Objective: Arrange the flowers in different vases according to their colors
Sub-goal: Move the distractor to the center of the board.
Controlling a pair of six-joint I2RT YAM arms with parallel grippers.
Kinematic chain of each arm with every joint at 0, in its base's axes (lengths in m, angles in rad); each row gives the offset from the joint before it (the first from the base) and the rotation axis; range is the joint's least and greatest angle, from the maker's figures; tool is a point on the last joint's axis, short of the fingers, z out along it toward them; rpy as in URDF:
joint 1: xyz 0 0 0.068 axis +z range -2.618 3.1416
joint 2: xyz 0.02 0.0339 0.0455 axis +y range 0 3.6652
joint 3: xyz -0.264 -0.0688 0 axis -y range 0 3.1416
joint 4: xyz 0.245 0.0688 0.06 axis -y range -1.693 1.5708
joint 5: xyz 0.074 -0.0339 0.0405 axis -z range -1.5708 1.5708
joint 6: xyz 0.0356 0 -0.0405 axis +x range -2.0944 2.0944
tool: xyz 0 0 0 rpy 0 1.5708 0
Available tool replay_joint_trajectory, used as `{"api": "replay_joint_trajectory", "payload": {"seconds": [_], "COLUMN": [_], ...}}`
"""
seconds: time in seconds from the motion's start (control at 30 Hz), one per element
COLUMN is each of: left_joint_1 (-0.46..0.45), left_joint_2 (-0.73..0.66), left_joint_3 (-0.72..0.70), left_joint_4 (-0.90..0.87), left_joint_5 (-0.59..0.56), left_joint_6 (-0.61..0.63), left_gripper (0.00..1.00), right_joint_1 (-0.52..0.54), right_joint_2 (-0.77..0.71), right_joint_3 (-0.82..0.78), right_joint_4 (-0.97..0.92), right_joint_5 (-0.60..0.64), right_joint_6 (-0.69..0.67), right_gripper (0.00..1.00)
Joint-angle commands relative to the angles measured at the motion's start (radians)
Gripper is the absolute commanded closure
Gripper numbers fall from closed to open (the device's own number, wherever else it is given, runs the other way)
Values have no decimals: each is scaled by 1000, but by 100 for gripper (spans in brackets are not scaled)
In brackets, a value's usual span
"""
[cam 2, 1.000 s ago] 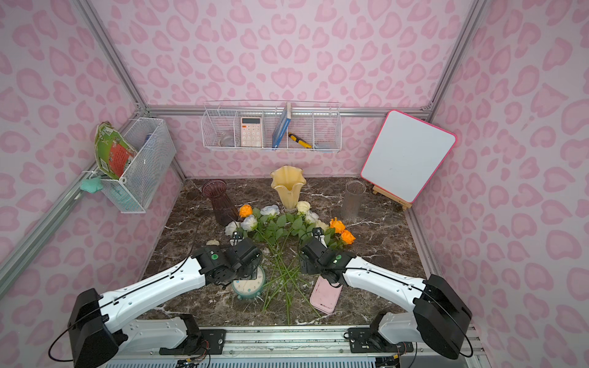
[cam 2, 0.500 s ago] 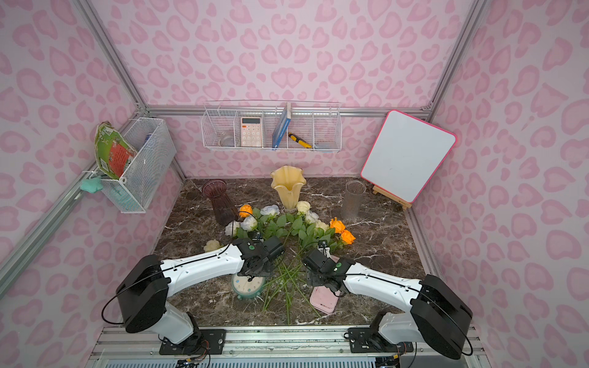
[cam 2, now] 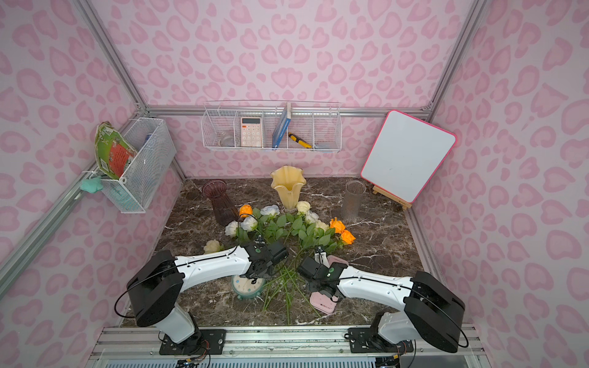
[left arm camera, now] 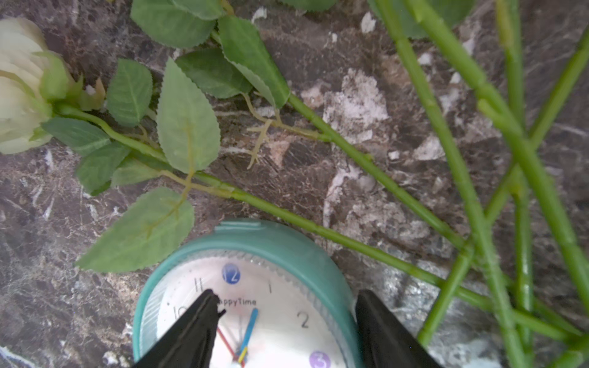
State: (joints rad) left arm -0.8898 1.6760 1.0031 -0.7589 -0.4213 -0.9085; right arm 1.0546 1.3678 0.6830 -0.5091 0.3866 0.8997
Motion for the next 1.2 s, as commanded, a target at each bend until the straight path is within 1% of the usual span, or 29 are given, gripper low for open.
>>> {"api": "replay_joint_trajectory", "payload": {"seconds": [0.0, 0.13, 0.2, 0.3, 0.37, 0.47, 0.63, 0.77, 0.8, 0.87, 1.0, 1.03, 1.07, 1.17], "left_joint_1": [11, 23, 31, 45, 61, 89, 152, 206, 210, 212, 213, 212, 208, 173], "left_joint_2": [23, 15, 4, -13, -27, -66, -141, -188, -201, -230, -296, -327, -366, -498], "left_joint_3": [-34, -64, -78, -103, -124, -167, -225, -270, -276, -277, -268, -266, -263, -232], "left_joint_4": [-35, -13, -4, 6, 13, 21, 19, 22, 27, 8, -24, -31, -32, -53], "left_joint_5": [62, 67, 75, 86, 91, 95, 111, 118, 125, 98, 53, 45, 44, 36], "left_joint_6": [-18, -15, -8, 0, 7, 17, 48, 56, 59, 48, 43, 39, 39, 39], "left_gripper": [29, 31, 31, 32, 32, 32, 33, 33, 33, 31, 27, 23, 21, 20], "right_joint_1": [9, 10, 9, 3, -20, -59, -170, -219, -232, -252, -234, -223, -207, -130], "right_joint_2": [20, 28, 60, 103, 106, 67, -35, -98, -108, -134, -187, -204, -219, -245], "right_joint_3": [-7, -10, -14, -25, -49, -70, -86, -92, -91, -81, -6, 15, 35, 83], "right_joint_4": [-123, -238, -286, -313, -306, -310, -309, -325, -333, -319, -311, -297, -286, -294], "right_joint_5": [-17, 45, 67, 82, 80, 100, 118, 155, 166, 180, 239, 246, 248, 253], "right_joint_6": [74, 133, 153, 182, 194, 225, 250, 287, 301, 297, 285, 259, 242, 225], "right_gripper": [16, 16, 15, 13, 13, 12, 12, 12, 12, 11, 9, 9, 9, 9]}}
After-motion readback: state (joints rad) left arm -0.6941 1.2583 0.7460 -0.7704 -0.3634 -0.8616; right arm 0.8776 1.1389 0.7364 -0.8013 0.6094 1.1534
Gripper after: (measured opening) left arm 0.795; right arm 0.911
